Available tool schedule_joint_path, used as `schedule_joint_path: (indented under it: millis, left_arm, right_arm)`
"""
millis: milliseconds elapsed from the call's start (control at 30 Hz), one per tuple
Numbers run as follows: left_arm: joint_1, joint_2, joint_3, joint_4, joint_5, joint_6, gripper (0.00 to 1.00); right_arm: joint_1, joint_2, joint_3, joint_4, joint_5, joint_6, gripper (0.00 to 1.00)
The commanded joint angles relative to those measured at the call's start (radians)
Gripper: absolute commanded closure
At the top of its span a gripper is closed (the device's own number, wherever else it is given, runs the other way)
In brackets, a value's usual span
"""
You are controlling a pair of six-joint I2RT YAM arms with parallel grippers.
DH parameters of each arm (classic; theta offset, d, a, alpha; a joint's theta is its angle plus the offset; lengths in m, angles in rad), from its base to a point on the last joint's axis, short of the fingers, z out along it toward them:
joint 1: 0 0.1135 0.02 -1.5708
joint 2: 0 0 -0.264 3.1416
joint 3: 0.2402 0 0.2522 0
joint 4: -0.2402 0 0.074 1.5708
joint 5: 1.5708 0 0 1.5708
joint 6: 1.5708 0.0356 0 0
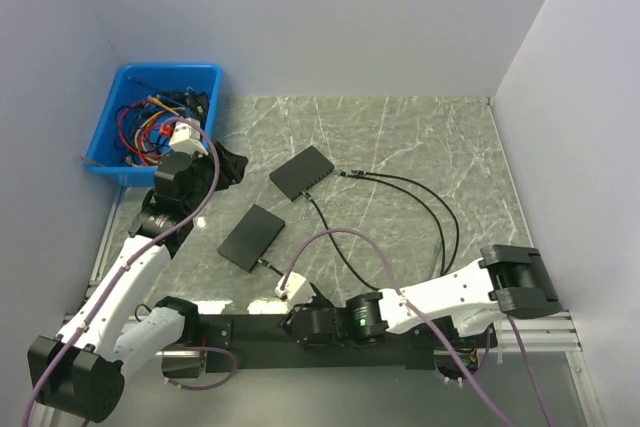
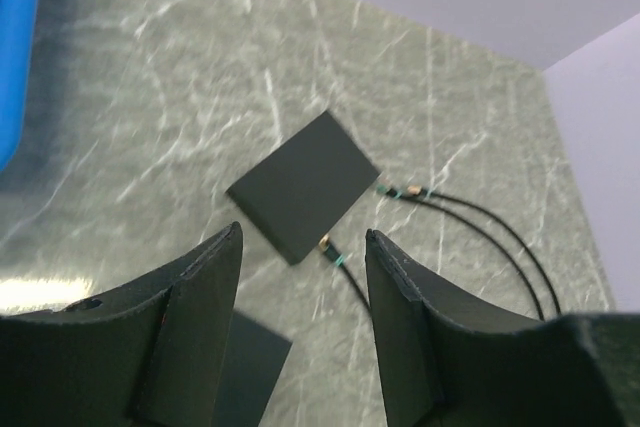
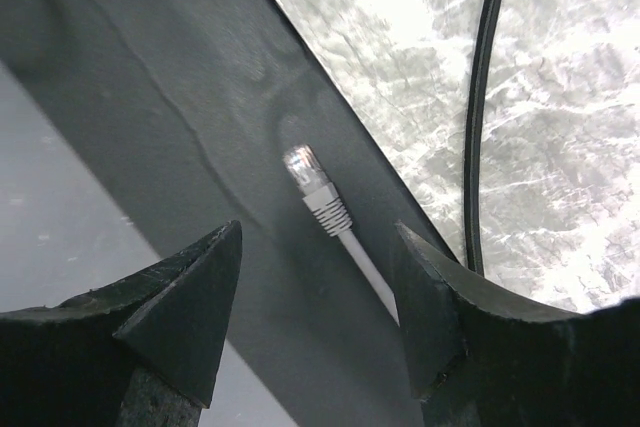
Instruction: Insert the plug into the switch port
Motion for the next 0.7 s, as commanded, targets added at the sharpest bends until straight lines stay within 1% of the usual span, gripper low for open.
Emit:
schedule_joint_path:
  millis: [0,67,133,167,200,267,333,400,500,567,667]
  left_arm:
    - [-0.003,-0.037,0.077,-0.132,-0.015,-0.019,0.42]
    - [-0.003,-0.073,0.095,-0.171,0.004,-0.008,0.41]
    - [-0.003,-0.093,0.115,-0.256,-0.004,0.021,0.41]
    - [-0.003,-0.100,0.137,-0.288,-0.049,0.027,0.41]
    - [-0.003,-0.104,0.146,-0.353,-0.069,0.040,0.42]
    - [-0.003,-0.127,0.154,-0.394,-0.090,0.060,0.42]
    - [-0.003,-0.155,0.141,-0.421,-0.089,0.101,0.41]
    - [-0.002,-0.205,0.108,-0.427,-0.114,0.127,0.41]
    - [-0.003,-0.268,0.048,-0.395,-0.120,0.135,0.40]
    - [-0.003,-0.284,0.046,-0.372,-0.093,0.139,0.39]
    - [0.011,-0.278,0.049,-0.375,-0.090,0.153,0.39]
  right_arm:
    - [0.006,-0.095,-0.035,0.056,0.024,0.024,0.32]
    - [0.006,-0.121,-0.061,0.064,0.034,0.030,0.32]
    - [0.006,-0.160,-0.081,0.069,0.039,0.052,0.31]
    - [0.006,-0.189,-0.110,0.075,0.042,0.067,0.30]
    - [0.003,-0.204,-0.125,0.094,0.033,0.075,0.30]
    - [-0.018,-0.227,-0.165,0.118,-0.016,0.084,0.30]
    - [-0.029,-0.246,-0.182,0.131,-0.031,0.085,0.30]
    - [-0.030,-0.244,-0.187,0.124,-0.035,0.087,0.30]
    - [-0.030,-0.226,-0.184,0.138,-0.056,0.081,0.30]
    - [-0.030,-0.189,-0.170,0.147,-0.070,0.069,0.30]
    - [-0.030,-0.119,-0.121,0.135,-0.082,0.050,0.31]
